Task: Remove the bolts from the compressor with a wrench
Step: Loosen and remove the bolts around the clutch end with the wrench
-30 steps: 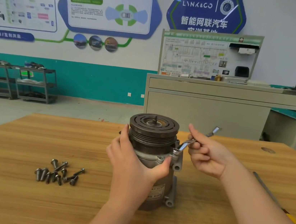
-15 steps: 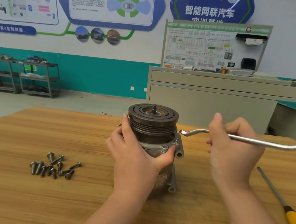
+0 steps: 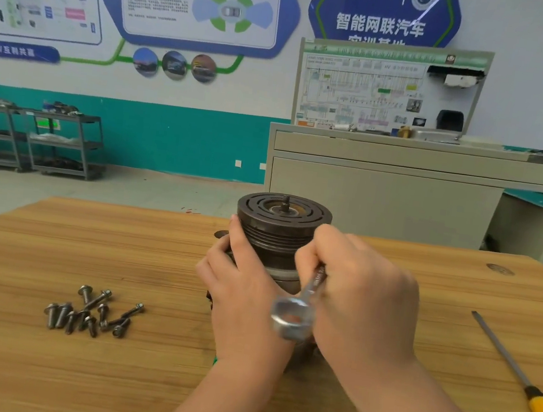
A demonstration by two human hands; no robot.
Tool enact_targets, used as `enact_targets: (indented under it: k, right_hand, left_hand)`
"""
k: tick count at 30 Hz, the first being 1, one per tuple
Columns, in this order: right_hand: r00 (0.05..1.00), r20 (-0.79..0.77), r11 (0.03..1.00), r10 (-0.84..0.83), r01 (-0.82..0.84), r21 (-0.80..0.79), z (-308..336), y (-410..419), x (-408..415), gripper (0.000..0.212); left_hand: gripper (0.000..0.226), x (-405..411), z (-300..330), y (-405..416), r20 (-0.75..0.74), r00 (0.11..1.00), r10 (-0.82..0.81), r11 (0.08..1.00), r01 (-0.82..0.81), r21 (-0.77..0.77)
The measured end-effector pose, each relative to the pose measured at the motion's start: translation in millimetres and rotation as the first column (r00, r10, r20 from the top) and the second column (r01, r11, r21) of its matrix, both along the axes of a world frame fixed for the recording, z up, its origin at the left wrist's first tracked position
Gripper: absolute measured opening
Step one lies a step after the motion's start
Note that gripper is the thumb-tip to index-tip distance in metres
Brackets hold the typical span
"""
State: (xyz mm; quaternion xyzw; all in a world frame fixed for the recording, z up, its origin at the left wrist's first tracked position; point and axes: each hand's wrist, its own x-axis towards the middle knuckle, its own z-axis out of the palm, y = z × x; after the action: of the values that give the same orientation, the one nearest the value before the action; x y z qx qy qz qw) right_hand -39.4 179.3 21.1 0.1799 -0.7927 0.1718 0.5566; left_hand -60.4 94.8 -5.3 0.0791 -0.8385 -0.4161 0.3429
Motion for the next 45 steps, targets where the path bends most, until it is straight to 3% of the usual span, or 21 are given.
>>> enact_targets:
  k: [3,6,9,11,14,17,19,21,25,28,30,31,33,35,37,38,42,45]
  right_hand:
    - [0.999,0.023,0.999,-0.025,0.025,0.032,2,-5,2,0.031]
    - [0.996,0.037,0.997,-0.078,0.077,0.026,2,-7,2,0.025]
    - [0.976,0.076,0.979,-0.203,0.201,0.031,5,-20,-3,0.023]
    - [0.973,0.092,0.978,-0.210,0.210,0.011,7,-25,-7,0.026]
    - [0.997,0.026,0.995,-0.071,0.073,-0.071,2,-15,-7,0.019]
    - [0.984,-0.059,0.985,0.168,-0.170,-0.026,-8,6,-9,0.028]
    - [0.956,-0.033,0.956,0.291,-0.292,-0.018,-7,20,-13,0.038]
    - [0.920,0.031,0.907,0.390,-0.378,-0.184,-4,32,-16,0.041]
    - [0.748,0.170,0.696,0.641,-0.474,-0.540,4,49,-30,0.039]
    - [0.418,0.267,0.457,0.868,-0.465,-0.758,14,53,-41,0.038]
    - [0.165,0.166,0.206,0.972,-0.268,-0.941,13,53,-50,0.026]
    - [0.088,0.084,0.097,0.993,-0.154,-0.983,8,52,-53,0.023]
    - [0.073,-0.102,-0.100,0.992,-0.025,-0.995,-3,46,-58,0.018]
    - [0.186,-0.205,-0.200,0.961,-0.049,-0.979,-7,39,-59,0.022]
    - [0.346,-0.213,-0.151,0.914,-0.196,-0.969,-6,35,-54,0.031]
    - [0.430,-0.190,-0.073,0.883,-0.275,-0.959,-4,35,-51,0.034]
    - [0.779,-0.001,0.496,0.627,-0.400,-0.770,-4,35,-35,0.041]
    - [0.868,-0.026,0.662,0.495,-0.396,-0.636,-9,32,-29,0.045]
  left_hand:
    - [0.081,3,3,-1,-0.055,0.998,-0.035,0.999,0.035,0.000]
    - [0.063,5,-2,-4,-0.086,0.995,-0.055,0.998,0.058,0.033]
    - [0.061,-2,-14,-1,-0.136,0.990,-0.024,0.981,-0.003,-0.195]
    - [0.061,-4,-15,1,-0.110,0.994,-0.014,0.966,-0.015,-0.259]
    - [0.074,-10,-11,-1,-0.057,0.998,-0.012,0.996,0.017,0.083]
    - [0.102,-8,-14,-3,-0.099,0.994,-0.045,0.999,0.042,-0.034]
    - [0.117,-7,-17,-3,-0.117,0.993,-0.036,0.990,0.020,-0.141]
    - [0.124,-11,-18,-9,-0.132,0.991,0.004,0.982,-0.029,-0.189]
    - [0.124,-23,-16,-33,-0.089,0.990,-0.113,0.969,0.090,-0.231]
    - [0.121,-36,-15,-58,-0.076,0.957,-0.281,0.948,0.265,-0.176]
    - [0.120,-43,-15,-68,-0.088,0.934,-0.345,0.933,0.332,-0.136]
    - [0.120,-45,-15,-71,-0.096,0.928,-0.359,0.930,0.348,-0.117]
    - [0.121,-47,-16,-72,-0.116,0.923,-0.368,0.929,0.358,-0.097]
    - [0.120,-48,-16,-72,-0.136,0.919,-0.369,0.929,0.360,-0.090]
    - [0.120,-46,-17,-69,-0.152,0.923,-0.352,0.936,0.343,-0.083]
    - [0.121,-42,-18,-65,-0.162,0.931,-0.328,0.944,0.317,-0.088]
    - [0.119,-22,-23,-45,-0.204,0.959,-0.197,0.975,0.171,-0.140]
    - [0.122,-16,-24,-40,-0.192,0.962,-0.193,0.979,0.175,-0.106]
